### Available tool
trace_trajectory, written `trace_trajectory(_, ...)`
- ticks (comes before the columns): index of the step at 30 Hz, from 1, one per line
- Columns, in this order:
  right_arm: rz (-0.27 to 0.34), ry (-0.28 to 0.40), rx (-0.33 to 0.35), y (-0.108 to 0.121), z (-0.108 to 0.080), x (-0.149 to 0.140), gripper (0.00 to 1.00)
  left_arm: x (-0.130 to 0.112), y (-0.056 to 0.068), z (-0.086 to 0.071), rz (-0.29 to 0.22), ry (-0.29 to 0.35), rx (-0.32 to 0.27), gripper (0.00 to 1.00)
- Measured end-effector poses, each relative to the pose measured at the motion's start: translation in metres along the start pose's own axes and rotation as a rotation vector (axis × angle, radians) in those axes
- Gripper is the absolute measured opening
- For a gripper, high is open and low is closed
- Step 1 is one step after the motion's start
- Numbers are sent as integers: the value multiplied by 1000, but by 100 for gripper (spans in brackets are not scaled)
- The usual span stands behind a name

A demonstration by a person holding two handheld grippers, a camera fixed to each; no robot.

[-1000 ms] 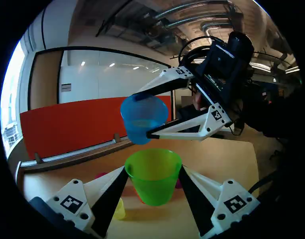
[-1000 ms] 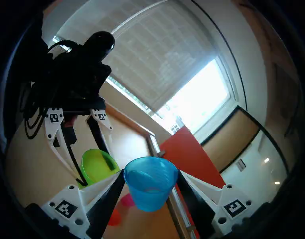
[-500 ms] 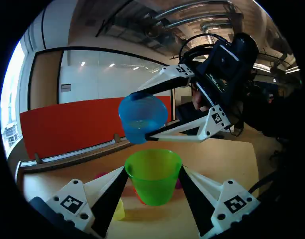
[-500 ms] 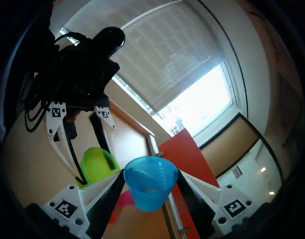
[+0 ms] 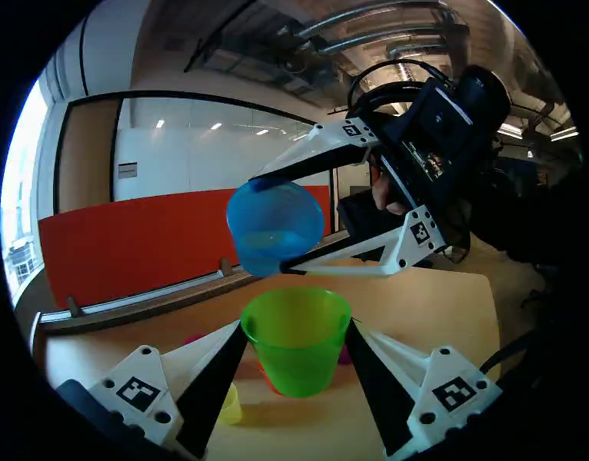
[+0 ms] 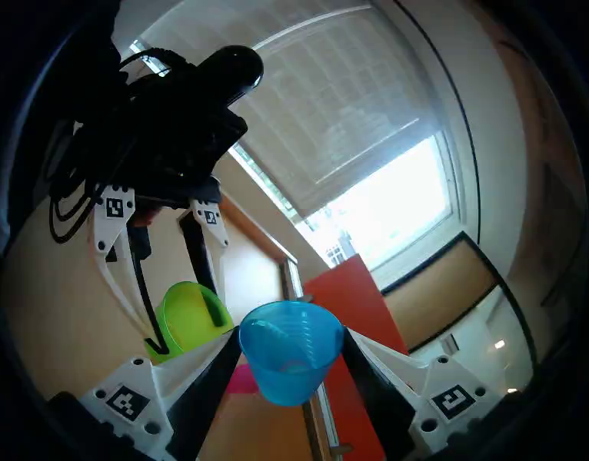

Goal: Pour water

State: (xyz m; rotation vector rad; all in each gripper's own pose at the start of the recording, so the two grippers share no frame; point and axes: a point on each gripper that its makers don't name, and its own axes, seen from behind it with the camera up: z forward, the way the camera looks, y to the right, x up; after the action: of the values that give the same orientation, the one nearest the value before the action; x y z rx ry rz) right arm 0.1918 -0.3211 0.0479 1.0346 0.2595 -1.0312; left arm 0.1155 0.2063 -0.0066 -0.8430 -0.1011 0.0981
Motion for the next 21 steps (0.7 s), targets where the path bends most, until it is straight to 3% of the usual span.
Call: trace_trajectory(21, -77, -4, -10, 6, 1, 6, 93, 2, -1, -3, 2, 3, 2, 87)
